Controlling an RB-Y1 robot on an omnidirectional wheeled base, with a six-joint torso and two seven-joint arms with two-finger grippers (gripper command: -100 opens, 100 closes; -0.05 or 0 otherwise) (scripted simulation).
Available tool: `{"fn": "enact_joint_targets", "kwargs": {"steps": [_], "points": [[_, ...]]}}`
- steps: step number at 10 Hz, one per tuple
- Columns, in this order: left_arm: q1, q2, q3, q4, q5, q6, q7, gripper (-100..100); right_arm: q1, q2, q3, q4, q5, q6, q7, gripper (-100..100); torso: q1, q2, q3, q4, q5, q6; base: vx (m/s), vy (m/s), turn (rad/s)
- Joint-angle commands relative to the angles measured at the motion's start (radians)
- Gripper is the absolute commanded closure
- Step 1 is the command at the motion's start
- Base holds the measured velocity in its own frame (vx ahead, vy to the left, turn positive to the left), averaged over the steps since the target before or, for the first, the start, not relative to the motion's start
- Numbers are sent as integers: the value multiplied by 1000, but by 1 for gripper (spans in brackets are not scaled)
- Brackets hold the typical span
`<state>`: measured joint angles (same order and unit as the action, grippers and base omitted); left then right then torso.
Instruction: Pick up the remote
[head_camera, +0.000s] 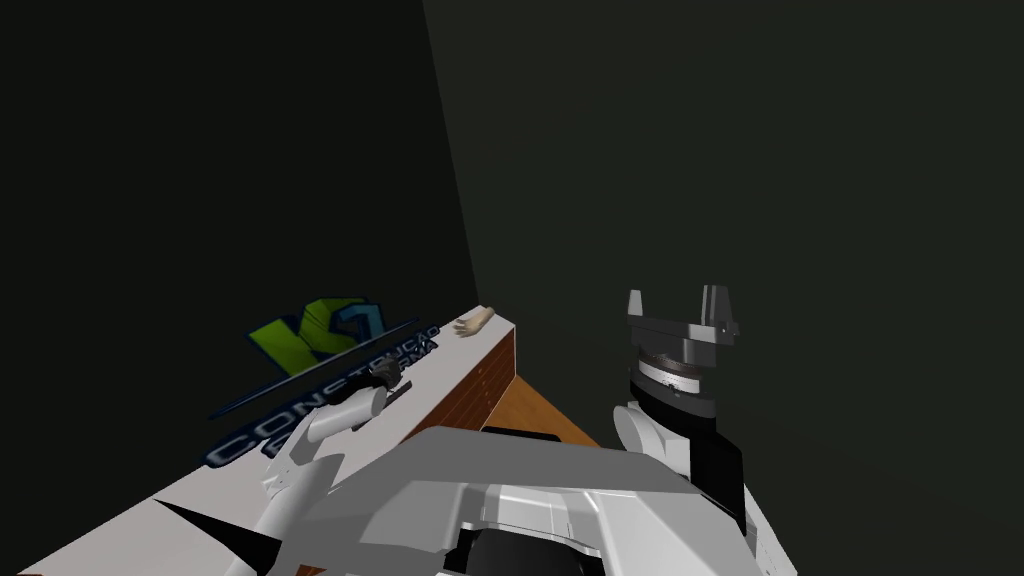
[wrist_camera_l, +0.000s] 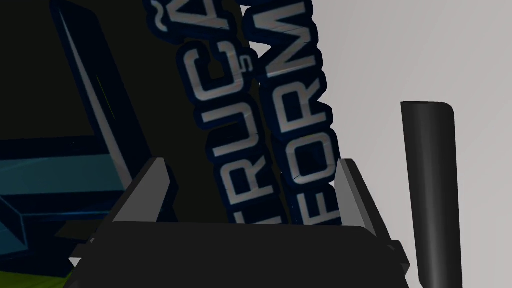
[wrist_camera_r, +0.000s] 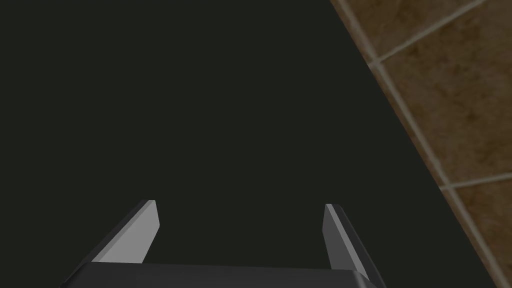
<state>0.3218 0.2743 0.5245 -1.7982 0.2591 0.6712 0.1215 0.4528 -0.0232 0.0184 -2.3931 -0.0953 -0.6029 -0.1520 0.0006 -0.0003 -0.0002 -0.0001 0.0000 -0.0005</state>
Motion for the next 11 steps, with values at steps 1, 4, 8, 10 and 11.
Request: {"fn": "enact_joint_targets", "kwargs": {"steps": [1, 4, 8, 10, 11], "points": [[-19, 14, 37, 43, 9, 50, 8, -100, 0, 0, 0, 0, 0, 0, 0, 0, 0, 0, 0, 0, 0, 0, 12, 10, -128], [-32, 24, 69, 76, 17, 132, 15, -100, 0, 0, 0, 0, 0, 0, 0, 0, 0, 0, 0, 0, 0, 0, 10, 10, -64], [-45, 34, 100, 109, 24, 227, 21, -100, 0, 0, 0, 0, 0, 0, 0, 0, 1, 0, 0, 0, 0, 0, 7, 16, -65], [-58, 44, 131, 142, 31, 290, 28, -100, 0, 0, 0, 0, 0, 0, 0, 0, 0, 0, 0, 0, 0, 0, 6, 18, -109], [-70, 53, 161, 174, 37, 320, 33, -100, 0, 0, 0, 0, 0, 0, 0, 0, 1, 0, 0, 0, 0, 0, 9, 29, -121]]}}
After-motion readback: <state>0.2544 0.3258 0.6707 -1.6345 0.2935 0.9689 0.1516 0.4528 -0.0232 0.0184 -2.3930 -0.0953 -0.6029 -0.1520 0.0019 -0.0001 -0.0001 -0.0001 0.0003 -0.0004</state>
